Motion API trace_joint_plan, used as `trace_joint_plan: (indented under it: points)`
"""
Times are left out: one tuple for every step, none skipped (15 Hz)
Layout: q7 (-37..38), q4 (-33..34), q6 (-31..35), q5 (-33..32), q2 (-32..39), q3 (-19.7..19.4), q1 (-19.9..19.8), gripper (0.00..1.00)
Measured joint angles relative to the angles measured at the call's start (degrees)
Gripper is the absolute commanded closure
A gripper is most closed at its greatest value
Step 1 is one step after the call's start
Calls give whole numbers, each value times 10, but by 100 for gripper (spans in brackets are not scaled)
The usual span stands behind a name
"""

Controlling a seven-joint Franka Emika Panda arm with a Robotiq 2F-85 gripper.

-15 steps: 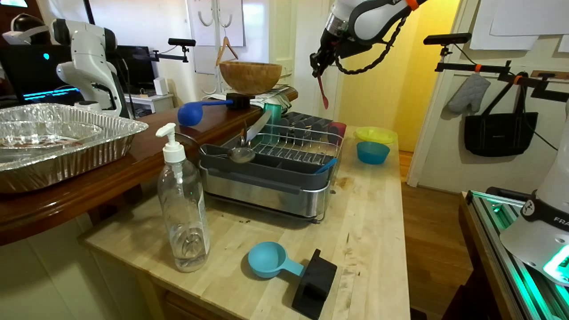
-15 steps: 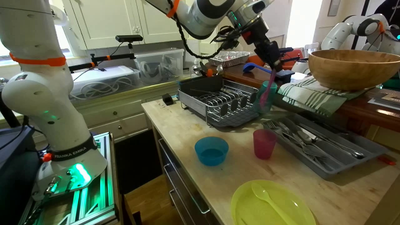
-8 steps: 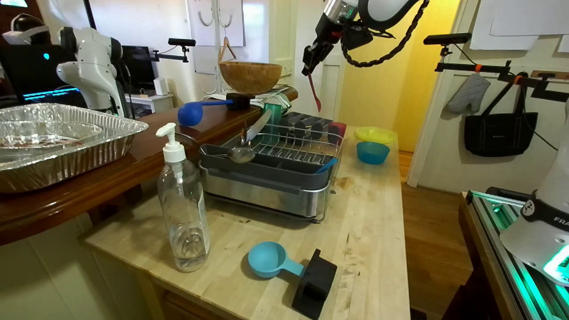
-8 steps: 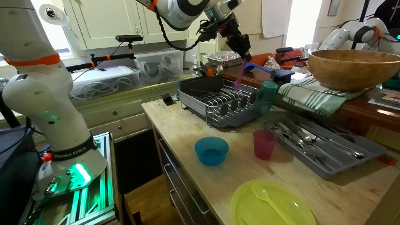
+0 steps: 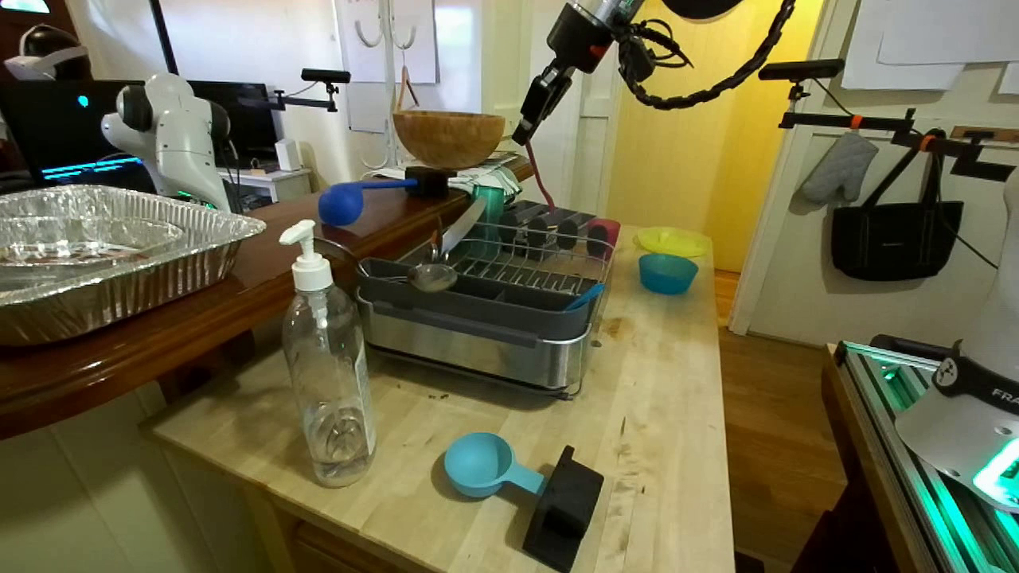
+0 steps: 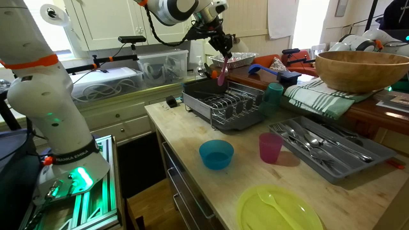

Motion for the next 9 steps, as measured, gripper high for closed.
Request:
trace_joint_plan:
  points:
    - [-18, -1, -2, 15, -2, 5, 8, 94]
    - [-36, -1, -5, 29, -2, 10, 15, 94]
    - [-52, -2, -8, 41, -3, 14, 22, 94]
    - [-68, -2, -11, 52, -3, 19, 29, 94]
    - [-82, -2, -13, 61, -3, 23, 35, 94]
    - [-96, -2, -17, 71, -3, 27, 41, 94]
    - [-108, -2, -20, 79, -4, 31, 47, 94]
    - [-122, -2, -24, 89, -5, 34, 54, 94]
    - [-136, -2, -29, 99, -6, 38, 60, 94]
